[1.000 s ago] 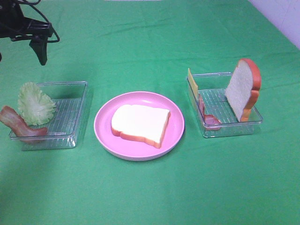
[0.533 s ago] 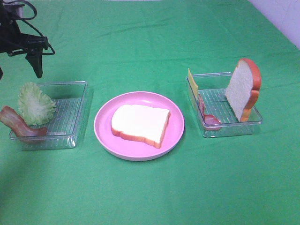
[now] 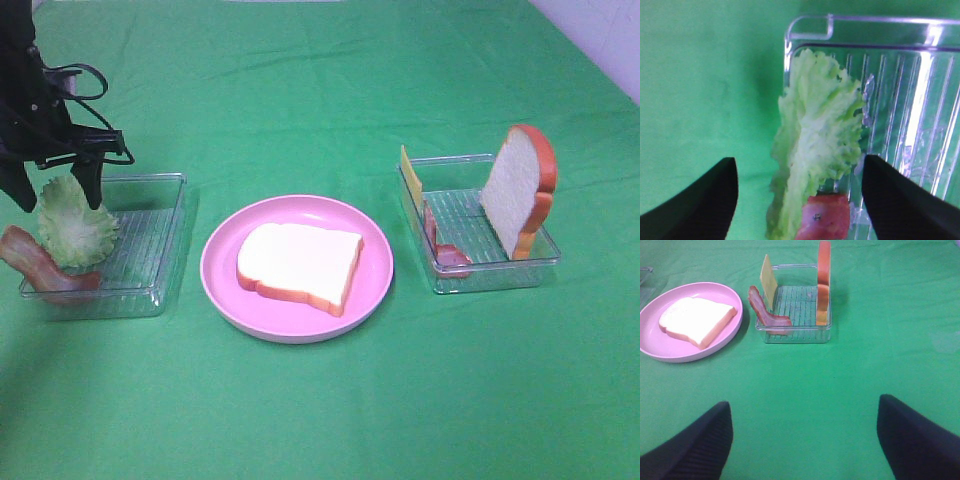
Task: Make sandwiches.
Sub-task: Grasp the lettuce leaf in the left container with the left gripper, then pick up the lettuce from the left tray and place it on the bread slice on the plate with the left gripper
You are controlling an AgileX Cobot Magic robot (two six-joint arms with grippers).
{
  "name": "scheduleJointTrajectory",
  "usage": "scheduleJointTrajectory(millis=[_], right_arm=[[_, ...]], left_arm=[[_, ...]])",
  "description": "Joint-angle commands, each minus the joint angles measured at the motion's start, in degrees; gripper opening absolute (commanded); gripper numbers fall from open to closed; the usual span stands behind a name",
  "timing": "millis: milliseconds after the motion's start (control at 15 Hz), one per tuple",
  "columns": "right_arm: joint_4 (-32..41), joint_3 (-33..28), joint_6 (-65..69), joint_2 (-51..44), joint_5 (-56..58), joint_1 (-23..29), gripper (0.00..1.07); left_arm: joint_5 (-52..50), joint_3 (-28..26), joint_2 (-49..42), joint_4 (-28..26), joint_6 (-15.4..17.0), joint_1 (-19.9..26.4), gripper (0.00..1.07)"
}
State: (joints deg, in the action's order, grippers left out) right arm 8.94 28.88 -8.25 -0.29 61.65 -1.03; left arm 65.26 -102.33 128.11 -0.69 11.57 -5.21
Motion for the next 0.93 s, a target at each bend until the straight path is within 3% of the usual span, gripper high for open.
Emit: scheduleJointTrajectory(millis=[67, 133, 200, 267, 333, 400, 533, 800, 933], right_arm=[[0.2, 0.0, -0.9, -0.5, -0.5, -0.3, 0.75], [0.2, 0.0, -0.9, -0.5, -0.5, -0.3, 0.75], [0.2, 0.0, -0.9, -0.5, -0.5, -0.3, 0.75], [0.2, 0.0, -0.9, -0.5, -0.5, -0.3, 0.75], [0.2, 0.0, -0.9, -0.5, -0.5, -0.3, 0.75], [0.2, 0.0, -0.9, -0.5, -0.5, -0.3, 0.75], [0.2, 0.0, -0.9, -0.5, -0.5, -0.3, 0.75], [0.2, 0.0, -0.9, -0.5, -0.5, -0.3, 0.75], [0.2, 0.0, -0.9, -0.5, -0.5, -0.3, 0.75]], left_arm=[[-1.1, -0.1, 0.3, -0.2, 0.3, -0.5, 0.49], [-1.2, -0.1, 0.4, -0.2, 0.3, -0.5, 0.45], [-2.0, -0.1, 0.5, -0.2, 0.3, -0.5, 0.32], [-2.2, -0.1, 0.5, -0.2, 0.3, -0.5, 0.25], [-2.2, -0.1, 0.5, -0.2, 0.3, -0.5, 0.25], [-2.1, -0.1, 0.5, -0.2, 0.3, -0.5, 0.14], [-1.4, -0.1, 0.4, -0.4, 0.3, -0.5, 0.00], [-0.2, -0.1, -1.0, -2.6, -0.3, -0.5, 0.00], [-0.6, -0.1, -3.4, -7.8, -2.9, -0.5, 0.00]])
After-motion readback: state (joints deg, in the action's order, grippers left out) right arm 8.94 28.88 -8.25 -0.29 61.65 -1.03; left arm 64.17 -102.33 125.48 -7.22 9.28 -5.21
